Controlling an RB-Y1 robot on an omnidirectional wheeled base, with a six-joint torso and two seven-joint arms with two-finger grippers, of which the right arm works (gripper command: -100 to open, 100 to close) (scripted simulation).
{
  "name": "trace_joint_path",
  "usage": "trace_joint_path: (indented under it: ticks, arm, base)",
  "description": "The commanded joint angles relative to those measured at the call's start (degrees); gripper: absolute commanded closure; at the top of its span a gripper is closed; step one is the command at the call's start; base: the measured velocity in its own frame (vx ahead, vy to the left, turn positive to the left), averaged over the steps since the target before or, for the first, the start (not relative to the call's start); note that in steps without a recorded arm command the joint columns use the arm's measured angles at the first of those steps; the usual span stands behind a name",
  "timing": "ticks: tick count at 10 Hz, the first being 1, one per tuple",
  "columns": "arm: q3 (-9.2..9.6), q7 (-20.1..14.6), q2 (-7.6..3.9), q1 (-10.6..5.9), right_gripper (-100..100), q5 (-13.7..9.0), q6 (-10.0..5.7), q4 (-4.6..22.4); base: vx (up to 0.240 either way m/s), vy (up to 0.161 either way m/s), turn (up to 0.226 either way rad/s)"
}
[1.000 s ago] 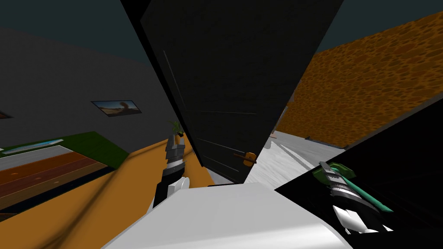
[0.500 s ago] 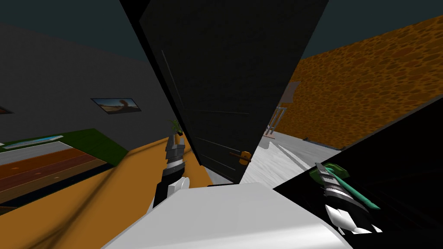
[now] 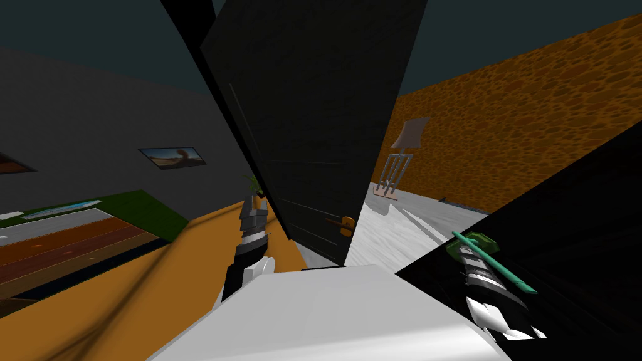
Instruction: Push the door open
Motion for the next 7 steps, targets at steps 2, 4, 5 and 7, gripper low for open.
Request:
trace_joint_path:
  ticks: [2, 4, 5, 7]
  arm:
    - [0.01, -0.02, 0.0, -0.01, 100, 0.0, 0.01, -0.02]
    - [0.01, -0.02, 0.0, -0.01, 100, 0.0, 0.01, -0.02]
    - [-1.9, 0.98, -0.24, -0.98, -100, -1.81, -0.58, 0.78]
    - [-3.46, 1.81, -0.43, -1.78, -100, -3.3, -1.05, 1.44]
  base:
    - [0.009, 0.019, 0.0]
    - [0.002, 0.005, 0.0]
    - [-0.017, -0.008, 0.051]
    - [-0.021, -0.018, 0.078]
